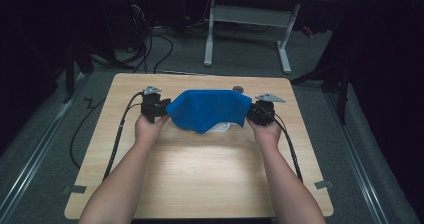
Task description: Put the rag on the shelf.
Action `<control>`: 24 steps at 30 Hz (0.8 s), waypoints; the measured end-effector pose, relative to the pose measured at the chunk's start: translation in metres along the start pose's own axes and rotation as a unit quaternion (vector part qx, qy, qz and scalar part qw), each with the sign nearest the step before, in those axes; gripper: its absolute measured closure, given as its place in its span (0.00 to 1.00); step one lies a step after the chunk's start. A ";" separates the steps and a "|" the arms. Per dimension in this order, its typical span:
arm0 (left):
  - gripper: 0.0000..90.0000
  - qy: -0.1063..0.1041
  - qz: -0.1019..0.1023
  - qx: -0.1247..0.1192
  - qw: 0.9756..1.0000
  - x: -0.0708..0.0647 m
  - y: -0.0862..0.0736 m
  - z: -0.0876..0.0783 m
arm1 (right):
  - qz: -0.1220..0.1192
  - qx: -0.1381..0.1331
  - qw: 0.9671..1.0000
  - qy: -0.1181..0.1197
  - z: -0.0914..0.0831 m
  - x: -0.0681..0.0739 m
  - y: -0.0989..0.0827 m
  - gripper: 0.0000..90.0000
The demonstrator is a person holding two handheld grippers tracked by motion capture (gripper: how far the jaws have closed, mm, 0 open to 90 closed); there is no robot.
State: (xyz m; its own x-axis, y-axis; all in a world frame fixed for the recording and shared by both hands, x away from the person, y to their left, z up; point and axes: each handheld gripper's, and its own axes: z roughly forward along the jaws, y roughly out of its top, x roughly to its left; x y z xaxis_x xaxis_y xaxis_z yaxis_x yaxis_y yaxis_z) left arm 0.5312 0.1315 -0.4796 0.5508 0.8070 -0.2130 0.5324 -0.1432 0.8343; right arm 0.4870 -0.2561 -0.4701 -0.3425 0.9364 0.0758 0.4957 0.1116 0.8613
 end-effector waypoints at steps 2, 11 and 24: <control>0.66 0.009 0.006 -0.003 1.000 0.001 0.001 -0.006 | -0.003 -0.003 1.000 -0.005 -0.004 -0.003 0.002 0.78; 0.61 0.026 0.009 -0.016 0.999 0.004 0.001 -0.018 | 0.000 -0.005 1.000 -0.017 -0.012 -0.007 0.005 0.73; 0.56 0.055 0.014 -0.020 0.998 0.013 -0.006 -0.035 | -0.015 -0.003 0.999 -0.028 -0.024 -0.011 0.006 0.64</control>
State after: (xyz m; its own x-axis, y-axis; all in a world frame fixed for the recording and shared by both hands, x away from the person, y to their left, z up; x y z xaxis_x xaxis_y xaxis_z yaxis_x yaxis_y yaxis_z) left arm 0.5124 0.1628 -0.4690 0.4895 0.8616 -0.1342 0.4903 -0.1447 0.8594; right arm 0.4744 -0.2733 -0.4538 -0.3114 0.9500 0.0212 0.4815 0.1385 0.8654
